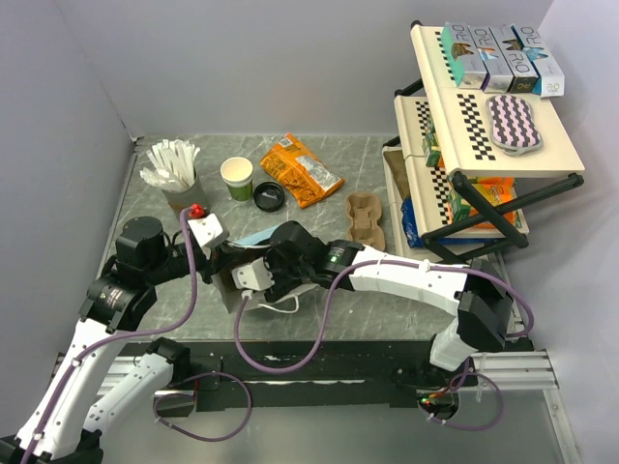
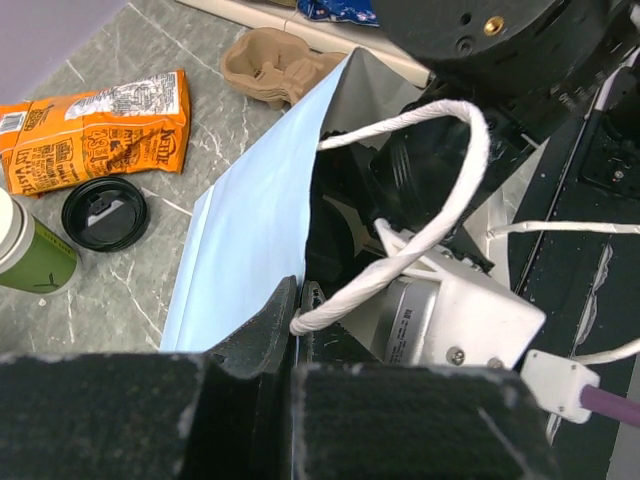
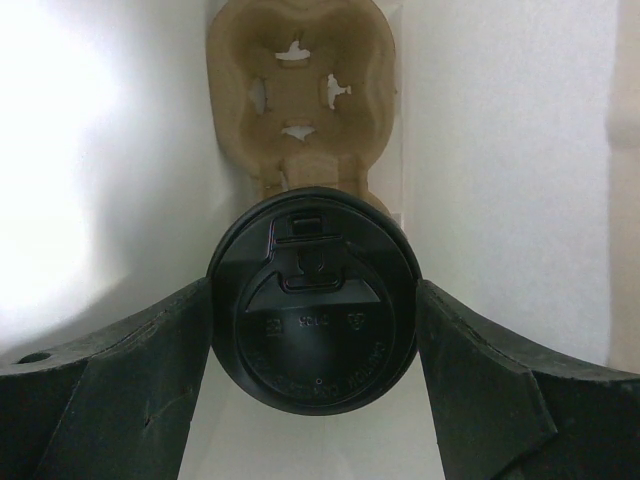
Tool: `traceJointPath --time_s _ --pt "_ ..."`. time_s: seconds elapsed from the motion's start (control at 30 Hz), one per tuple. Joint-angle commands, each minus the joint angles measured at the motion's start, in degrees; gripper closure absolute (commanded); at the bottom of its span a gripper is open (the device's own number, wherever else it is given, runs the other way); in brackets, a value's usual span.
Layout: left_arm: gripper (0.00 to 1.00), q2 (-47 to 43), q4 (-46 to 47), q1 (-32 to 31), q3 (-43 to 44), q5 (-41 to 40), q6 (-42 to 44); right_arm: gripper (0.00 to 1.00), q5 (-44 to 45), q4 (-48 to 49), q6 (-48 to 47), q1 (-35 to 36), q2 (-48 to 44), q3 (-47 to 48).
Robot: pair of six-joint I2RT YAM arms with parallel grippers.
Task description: Pack the takeout coffee
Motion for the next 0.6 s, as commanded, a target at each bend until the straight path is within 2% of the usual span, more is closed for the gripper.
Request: traceJointPath --time_s 0.0,0.23,0.57 --pt "0.99 0.2 1.7 -0.2 0.7 4.0 0.0 1.00 2.4 4.6 0.8 -0.8 0.9 -0.8" --pt "0.99 0.3 2.0 -0.3 0.2 4.9 0.7 1.00 5.0 5.5 2.6 -2.0 3.4 0.6" --pt "0.99 0.5 2.0 -0.3 -0.5 4.6 1.7 1.00 4.2 7.5 5.9 -5.5 5.3 2.4"
